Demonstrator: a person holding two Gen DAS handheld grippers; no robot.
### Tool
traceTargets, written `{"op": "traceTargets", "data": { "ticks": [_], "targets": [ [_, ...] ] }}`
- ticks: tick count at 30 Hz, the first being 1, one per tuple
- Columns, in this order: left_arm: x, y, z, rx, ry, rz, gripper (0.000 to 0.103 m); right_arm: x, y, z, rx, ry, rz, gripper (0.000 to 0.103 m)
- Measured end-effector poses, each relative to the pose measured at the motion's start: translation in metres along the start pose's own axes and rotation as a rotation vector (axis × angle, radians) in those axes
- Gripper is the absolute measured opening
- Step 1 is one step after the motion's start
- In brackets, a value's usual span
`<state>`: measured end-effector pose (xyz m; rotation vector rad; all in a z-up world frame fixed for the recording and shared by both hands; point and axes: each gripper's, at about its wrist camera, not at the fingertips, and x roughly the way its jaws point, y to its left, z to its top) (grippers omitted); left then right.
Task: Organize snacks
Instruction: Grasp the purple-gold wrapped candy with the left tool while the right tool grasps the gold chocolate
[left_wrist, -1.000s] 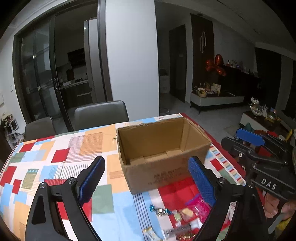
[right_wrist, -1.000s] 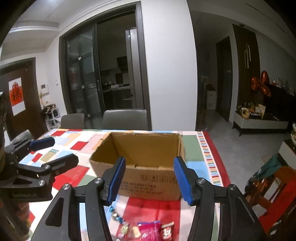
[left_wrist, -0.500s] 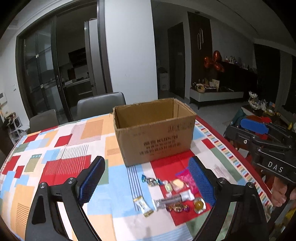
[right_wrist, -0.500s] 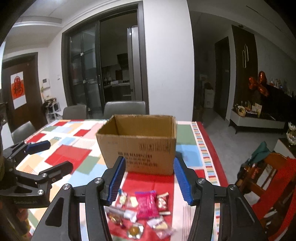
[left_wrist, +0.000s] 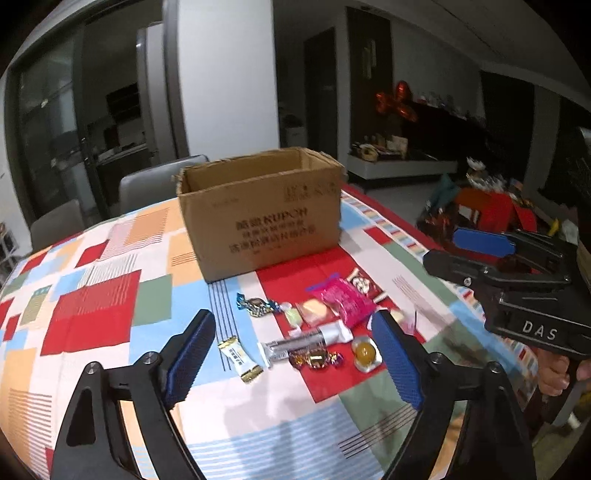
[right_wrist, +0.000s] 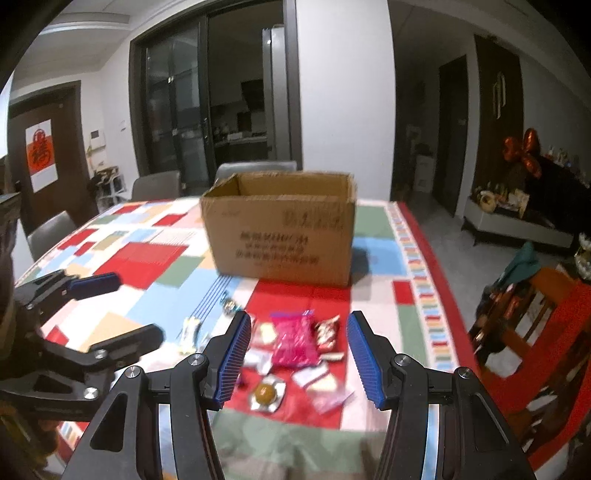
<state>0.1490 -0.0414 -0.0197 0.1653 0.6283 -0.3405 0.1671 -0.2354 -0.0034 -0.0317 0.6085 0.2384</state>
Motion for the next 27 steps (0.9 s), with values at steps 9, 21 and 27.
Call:
{"op": "traceTargets", "data": {
  "ticks": [9, 21, 27],
  "targets": [
    [0.023, -0.004, -0.022, 0.149, 0.019, -0.080, 0.069, 0.020, 0.020, -0.029, 0.003, 0.090, 0.026, 0.055],
    [0.065, -0.012, -0.039, 0.334, 0.083, -0.176, 0.049, 0.052, 0.035, -0.054, -0.024, 0.184, 0.031, 0.042],
    [0.081, -0.015, -0.044, 0.376, 0.108, -0.200, 0.044, 0.067, 0.034, -0.060, -0.019, 0.220, 0.041, 0.035]
  ]
}}
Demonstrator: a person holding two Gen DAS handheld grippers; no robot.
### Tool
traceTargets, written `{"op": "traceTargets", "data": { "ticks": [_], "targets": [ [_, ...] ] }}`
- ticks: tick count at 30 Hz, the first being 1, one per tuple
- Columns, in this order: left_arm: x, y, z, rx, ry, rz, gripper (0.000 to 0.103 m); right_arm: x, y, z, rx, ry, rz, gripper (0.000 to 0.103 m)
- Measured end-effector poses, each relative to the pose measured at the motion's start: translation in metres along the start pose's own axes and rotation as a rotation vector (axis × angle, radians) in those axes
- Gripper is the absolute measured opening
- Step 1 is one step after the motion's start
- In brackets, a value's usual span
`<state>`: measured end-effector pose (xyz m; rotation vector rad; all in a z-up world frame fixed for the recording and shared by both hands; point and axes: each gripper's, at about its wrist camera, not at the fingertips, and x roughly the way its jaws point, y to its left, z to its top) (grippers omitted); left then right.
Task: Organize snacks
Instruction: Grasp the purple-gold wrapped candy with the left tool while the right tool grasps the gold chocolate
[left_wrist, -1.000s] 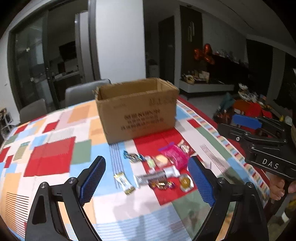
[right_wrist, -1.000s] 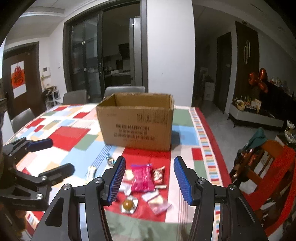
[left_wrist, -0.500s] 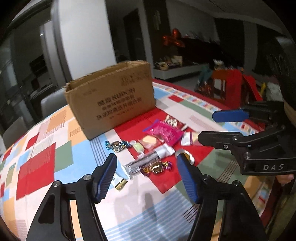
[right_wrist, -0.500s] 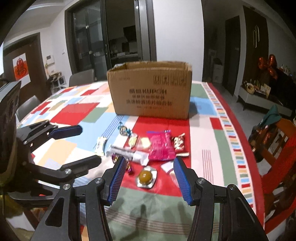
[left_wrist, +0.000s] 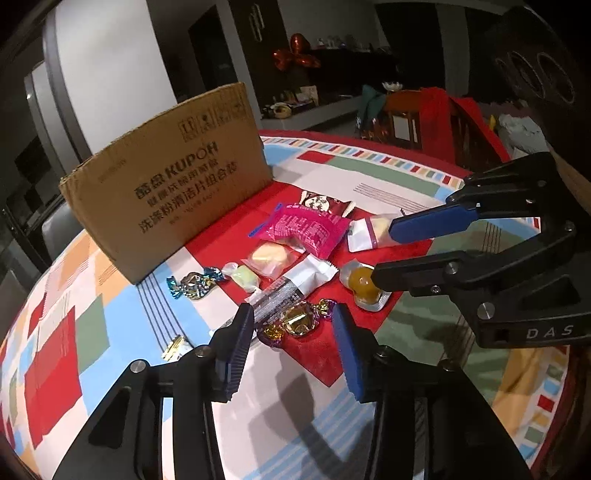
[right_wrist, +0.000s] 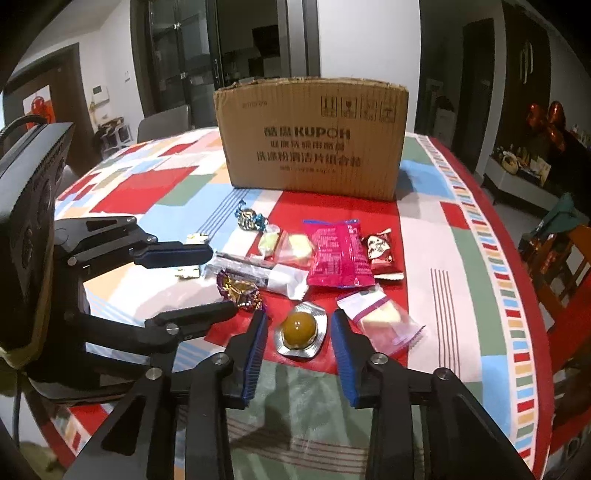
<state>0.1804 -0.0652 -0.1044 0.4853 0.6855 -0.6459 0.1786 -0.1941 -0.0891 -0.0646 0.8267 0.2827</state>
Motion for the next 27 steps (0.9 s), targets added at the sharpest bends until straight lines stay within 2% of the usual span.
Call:
{"op": "traceTargets", "data": {
  "ticks": [6, 8, 14, 17, 20, 27],
  "targets": [
    [0.010, -0.002, 0.002, 0.046, 0.004, -0.028, 0.040, 0.011, -0.002, -0.001, 0.011, 0.024, 0.019, 0.035],
    [0.014, -0.003, 0.002, 0.060, 0.011, -0.030, 0.037, 0.014, -0.003, -0.002, 0.012, 0.033, 0.024, 0.031],
    [0.023, 0.000, 0.000, 0.045, 0.038, -0.042, 0.033, 0.022, -0.004, -0.002, 0.015, 0.043, 0.035, 0.031],
    [0.026, 0.002, -0.002, 0.025, 0.049, -0.045, 0.032, 0.026, -0.005, -0.002, 0.020, 0.049, 0.040, 0.031],
    [0.029, 0.004, -0.003, -0.010, 0.067, -0.057, 0.026, 0.030, -0.008, -0.002, 0.035, 0.061, 0.049, 0.031],
    [0.027, 0.008, -0.004, -0.089, 0.078, -0.049, 0.026, 0.034, -0.012, -0.003, 0.056, 0.066, 0.056, 0.026]
  ]
}}
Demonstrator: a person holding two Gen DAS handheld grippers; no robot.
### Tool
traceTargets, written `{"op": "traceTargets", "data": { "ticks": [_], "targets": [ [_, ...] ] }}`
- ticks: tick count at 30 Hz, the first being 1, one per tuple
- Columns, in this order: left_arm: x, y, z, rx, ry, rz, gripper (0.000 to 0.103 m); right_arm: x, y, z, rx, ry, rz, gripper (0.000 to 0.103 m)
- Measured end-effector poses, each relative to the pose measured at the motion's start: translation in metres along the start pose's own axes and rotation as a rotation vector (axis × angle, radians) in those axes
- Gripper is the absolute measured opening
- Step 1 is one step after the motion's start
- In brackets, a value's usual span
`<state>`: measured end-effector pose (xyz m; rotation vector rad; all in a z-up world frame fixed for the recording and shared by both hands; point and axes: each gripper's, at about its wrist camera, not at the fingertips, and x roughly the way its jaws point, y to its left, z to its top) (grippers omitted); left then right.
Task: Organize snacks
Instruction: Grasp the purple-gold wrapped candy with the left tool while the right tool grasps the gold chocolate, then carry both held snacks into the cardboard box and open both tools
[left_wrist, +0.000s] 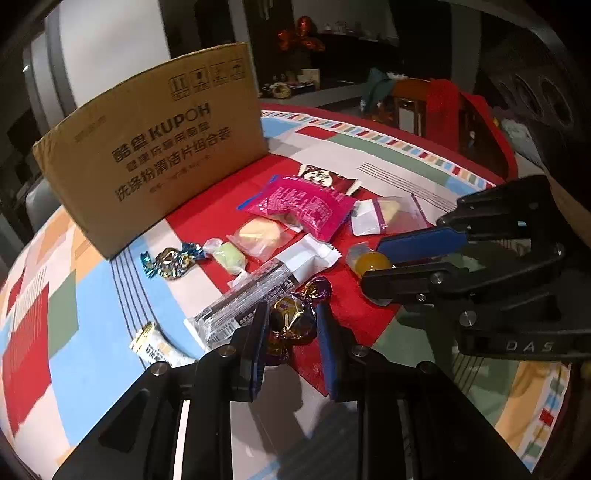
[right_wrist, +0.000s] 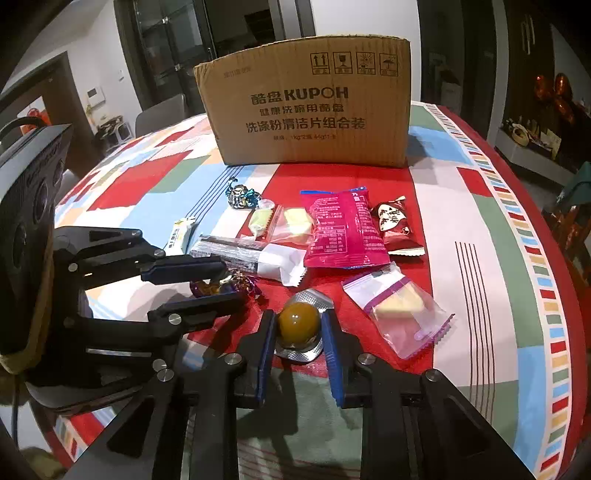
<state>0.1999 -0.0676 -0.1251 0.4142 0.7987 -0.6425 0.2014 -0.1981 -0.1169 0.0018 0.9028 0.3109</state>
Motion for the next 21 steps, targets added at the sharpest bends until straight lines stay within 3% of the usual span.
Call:
{"op": "traceTargets", "data": {
  "ticks": [10, 21],
  "targets": [
    [-0.021, 0.005, 0.004, -0.153, -0.014, 0.006, 0.025, -0.018, -0.001, 0.003, 0.010, -0.038, -0.003, 0.026],
    [-0.069, 0.004, 0.018, -0.268, -0.103, 0.050, 0.025, -0.060, 0.005, 0.013, -0.007, -0.140, -0.003, 0.026]
  ]
}}
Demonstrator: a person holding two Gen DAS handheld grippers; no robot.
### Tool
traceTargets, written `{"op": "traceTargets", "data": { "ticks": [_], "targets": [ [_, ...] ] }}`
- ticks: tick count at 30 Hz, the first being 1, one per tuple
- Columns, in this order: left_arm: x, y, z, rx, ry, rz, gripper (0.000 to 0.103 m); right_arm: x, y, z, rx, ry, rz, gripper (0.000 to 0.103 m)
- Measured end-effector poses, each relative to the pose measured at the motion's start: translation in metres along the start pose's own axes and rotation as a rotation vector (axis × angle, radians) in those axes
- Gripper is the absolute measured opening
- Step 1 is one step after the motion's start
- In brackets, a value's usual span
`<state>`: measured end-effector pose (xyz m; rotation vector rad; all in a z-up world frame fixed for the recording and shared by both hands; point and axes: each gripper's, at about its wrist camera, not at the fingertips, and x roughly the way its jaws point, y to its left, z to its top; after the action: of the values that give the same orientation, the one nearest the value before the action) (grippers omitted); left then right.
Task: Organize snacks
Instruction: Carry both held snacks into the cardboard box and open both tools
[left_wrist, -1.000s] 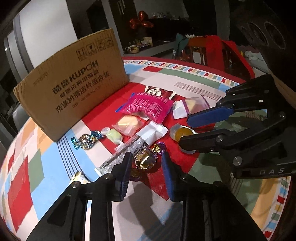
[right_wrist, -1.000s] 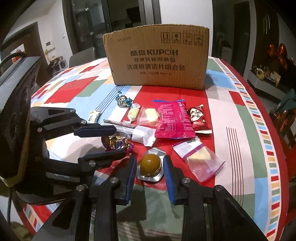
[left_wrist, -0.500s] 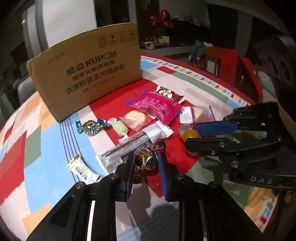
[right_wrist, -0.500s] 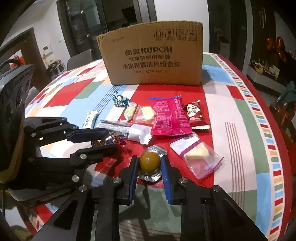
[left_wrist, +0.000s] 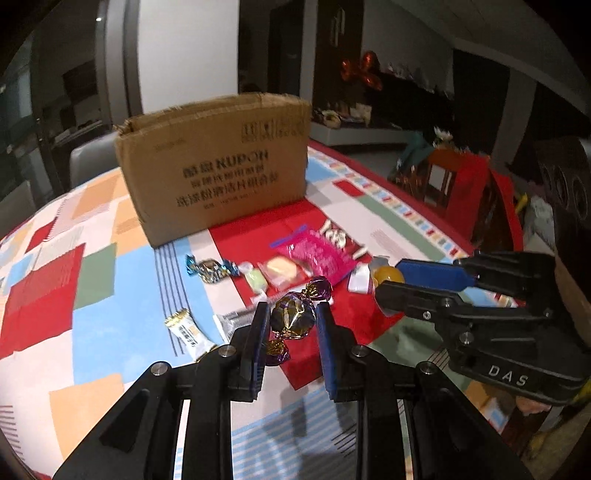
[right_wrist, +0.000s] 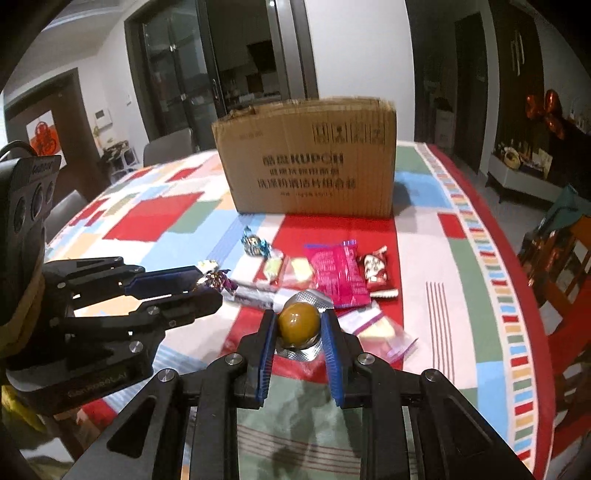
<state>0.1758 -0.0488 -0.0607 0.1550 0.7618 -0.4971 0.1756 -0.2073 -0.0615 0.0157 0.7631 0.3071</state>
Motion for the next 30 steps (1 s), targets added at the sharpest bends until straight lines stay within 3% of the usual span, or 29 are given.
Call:
{"op": "traceTargets", "data": {
  "ticks": [19, 30],
  "targets": [
    [-0.065, 0.004, 0.048, -0.052, -0.149, 0.081, 0.025, -0.058, 0.008, 0.050, -0.035, -0.216, -0.019, 0.026],
    [-0.073, 0.029, 0.097, -0.097, -0.195, 0.082, 0.025, -0.056, 0.001, 0.102, 0.008, -0.293, 0.010, 0.026]
  ]
}}
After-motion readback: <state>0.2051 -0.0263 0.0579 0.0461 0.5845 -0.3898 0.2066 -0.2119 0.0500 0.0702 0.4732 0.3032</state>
